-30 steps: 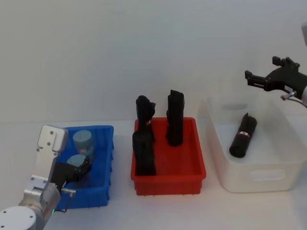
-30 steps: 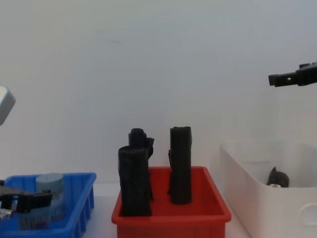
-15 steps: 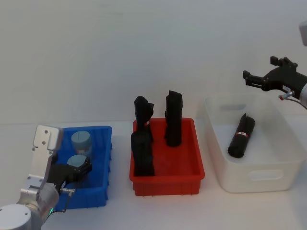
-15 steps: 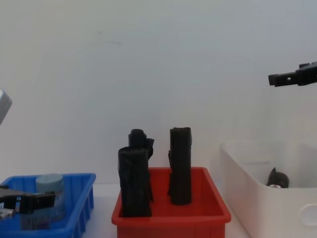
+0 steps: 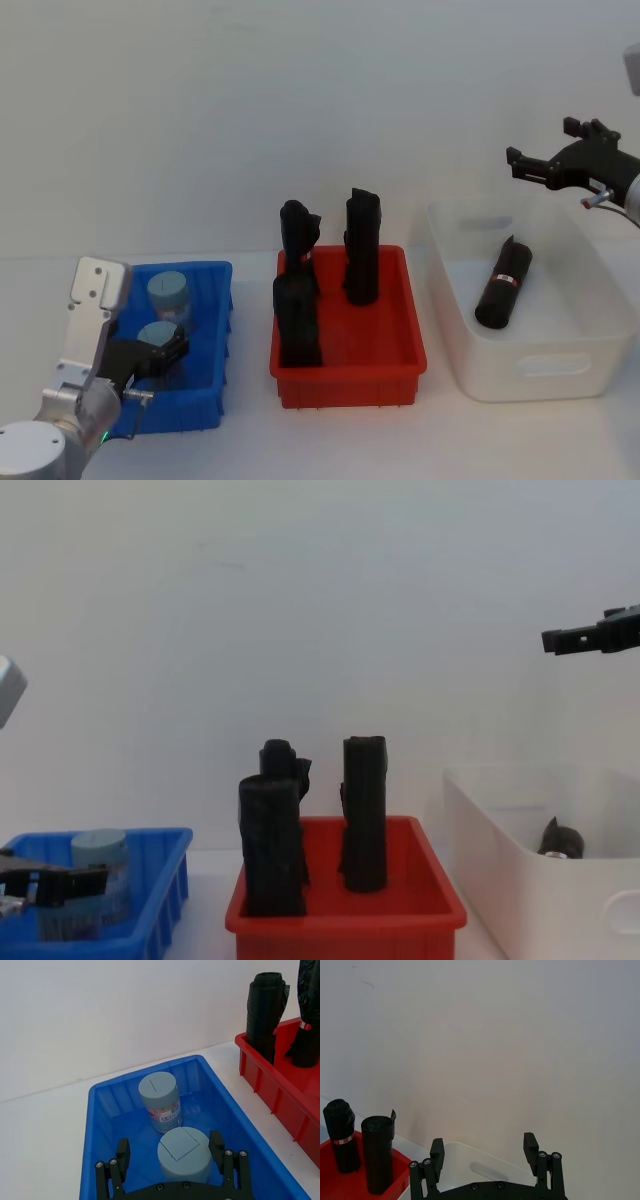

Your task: Pick the cotton swabs from the blue box and place them into the white box.

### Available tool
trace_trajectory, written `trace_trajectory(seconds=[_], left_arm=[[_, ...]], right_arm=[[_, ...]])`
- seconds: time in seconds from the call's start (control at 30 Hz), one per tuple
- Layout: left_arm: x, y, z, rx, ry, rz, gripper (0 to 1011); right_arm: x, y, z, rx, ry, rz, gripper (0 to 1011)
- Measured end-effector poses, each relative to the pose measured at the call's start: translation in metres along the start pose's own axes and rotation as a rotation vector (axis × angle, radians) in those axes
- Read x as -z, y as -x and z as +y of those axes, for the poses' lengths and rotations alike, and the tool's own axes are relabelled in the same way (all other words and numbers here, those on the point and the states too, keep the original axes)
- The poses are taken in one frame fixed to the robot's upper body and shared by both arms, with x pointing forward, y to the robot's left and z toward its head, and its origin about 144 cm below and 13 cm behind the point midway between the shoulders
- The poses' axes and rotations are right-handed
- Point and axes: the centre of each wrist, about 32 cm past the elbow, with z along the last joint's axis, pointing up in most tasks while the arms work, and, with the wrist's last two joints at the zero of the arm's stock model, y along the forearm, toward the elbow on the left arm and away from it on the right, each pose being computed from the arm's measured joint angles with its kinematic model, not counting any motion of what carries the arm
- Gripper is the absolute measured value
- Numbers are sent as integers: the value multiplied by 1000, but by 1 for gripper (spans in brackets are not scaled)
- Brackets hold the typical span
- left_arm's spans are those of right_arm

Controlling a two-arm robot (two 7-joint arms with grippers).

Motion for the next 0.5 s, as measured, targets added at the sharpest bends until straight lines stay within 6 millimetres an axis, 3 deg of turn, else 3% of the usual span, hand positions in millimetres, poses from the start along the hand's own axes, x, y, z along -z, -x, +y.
trace_trajectory(seconds=[0.5], left_arm=[[-11,4,2,7,48,-35,1003]], right_arm=[[0,0,0,0,0,0,1002]])
